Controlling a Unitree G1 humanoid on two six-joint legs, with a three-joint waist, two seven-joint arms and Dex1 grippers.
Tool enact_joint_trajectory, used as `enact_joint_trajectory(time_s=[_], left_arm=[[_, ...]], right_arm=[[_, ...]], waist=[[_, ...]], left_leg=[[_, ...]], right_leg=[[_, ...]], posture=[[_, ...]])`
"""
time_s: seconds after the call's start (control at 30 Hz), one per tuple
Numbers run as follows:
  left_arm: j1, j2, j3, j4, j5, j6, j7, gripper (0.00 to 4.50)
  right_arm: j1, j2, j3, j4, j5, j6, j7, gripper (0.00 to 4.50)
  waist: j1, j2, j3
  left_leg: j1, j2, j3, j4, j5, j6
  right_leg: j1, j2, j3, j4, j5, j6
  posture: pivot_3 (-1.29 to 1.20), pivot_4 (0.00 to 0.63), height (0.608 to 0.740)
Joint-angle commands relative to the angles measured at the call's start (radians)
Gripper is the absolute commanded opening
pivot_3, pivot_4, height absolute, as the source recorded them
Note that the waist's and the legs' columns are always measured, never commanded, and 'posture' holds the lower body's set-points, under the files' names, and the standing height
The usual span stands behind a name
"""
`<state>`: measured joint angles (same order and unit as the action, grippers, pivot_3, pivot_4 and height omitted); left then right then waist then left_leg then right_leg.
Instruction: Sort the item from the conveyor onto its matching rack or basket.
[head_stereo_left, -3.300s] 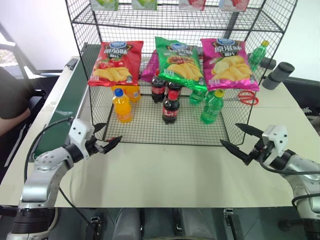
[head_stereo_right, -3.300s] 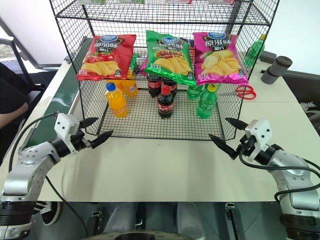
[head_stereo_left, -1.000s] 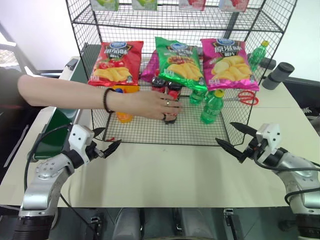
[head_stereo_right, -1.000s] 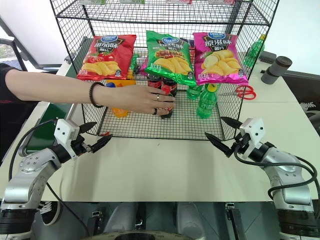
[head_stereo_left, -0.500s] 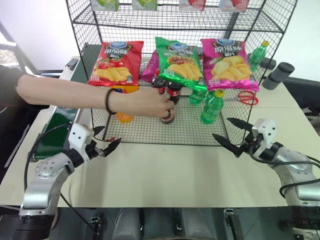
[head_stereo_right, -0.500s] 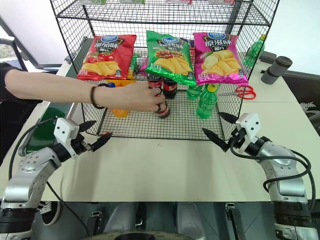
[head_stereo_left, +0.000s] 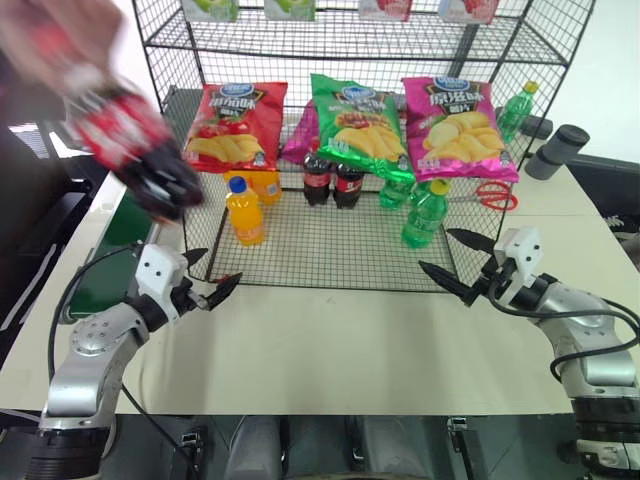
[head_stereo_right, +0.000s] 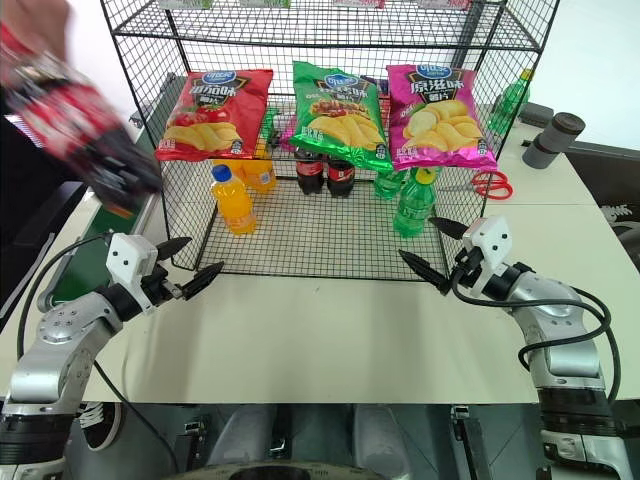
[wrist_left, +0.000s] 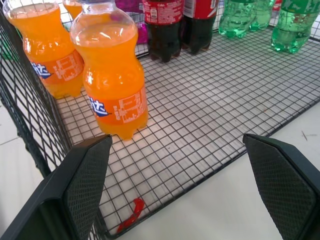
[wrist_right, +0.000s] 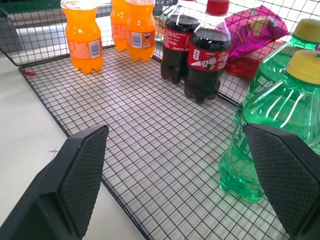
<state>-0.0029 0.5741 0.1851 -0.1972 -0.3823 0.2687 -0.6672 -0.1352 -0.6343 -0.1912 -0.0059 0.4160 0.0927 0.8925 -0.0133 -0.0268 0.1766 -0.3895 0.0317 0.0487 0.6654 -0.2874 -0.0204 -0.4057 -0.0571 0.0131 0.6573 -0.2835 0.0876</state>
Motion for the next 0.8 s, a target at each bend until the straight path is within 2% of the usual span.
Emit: enact_joint_trajectory(time_s=[0.03,0.27,0.5,0.8], left_arm=[[-0.002,-0.005,0.044,-0.027,-0.014,-0.008,0.019,4.5],[0.018,-0.026,0.113,-0.056,-0.043,0.028,0.081,4.5],[0.041,-0.063,0.281,-0.101,-0.188,0.107,0.166,4.5],[-0.013,-0.074,0.324,0.05,-0.027,-0.01,0.335,4.5]], right_arm=[[-0.02,-0.002,-0.016,-0.015,0.009,-0.014,0.006,4.47],[-0.035,0.004,-0.005,-0.032,0.01,0.004,0.0,4.47],[-0.037,0.018,0.018,-0.038,0.009,0.004,0.003,4.47],[-0.09,0.058,0.068,-0.05,0.013,0.012,0.004,4.47]], waist=[[0.0,0.0,0.0],[0.0,0.0,0.0],[-0.002,0.0,0.0],[0.0,0.0,0.0]], left_leg=[[0.0,0.0,0.0,0.0,0.0,0.0],[0.0,0.0,0.0,0.0,0.0,0.0],[0.0,0.001,0.0,0.0,0.0,0.0],[0.0,0.0,0.0,0.001,0.0,0.0]], right_leg=[[0.0,0.0,0.0,0.0,0.0,0.0],[0.0,0.0,0.0,0.0,0.0,0.0],[0.0,0.0,0.0,0.001,0.0,0.0],[0.0,0.0,0.0,0.001,0.0,0.0]], posture=[[0.0,0.15,0.74],[0.0,0.15,0.74],[0.0,0.15,0.74],[0.0,0.15,0.74]])
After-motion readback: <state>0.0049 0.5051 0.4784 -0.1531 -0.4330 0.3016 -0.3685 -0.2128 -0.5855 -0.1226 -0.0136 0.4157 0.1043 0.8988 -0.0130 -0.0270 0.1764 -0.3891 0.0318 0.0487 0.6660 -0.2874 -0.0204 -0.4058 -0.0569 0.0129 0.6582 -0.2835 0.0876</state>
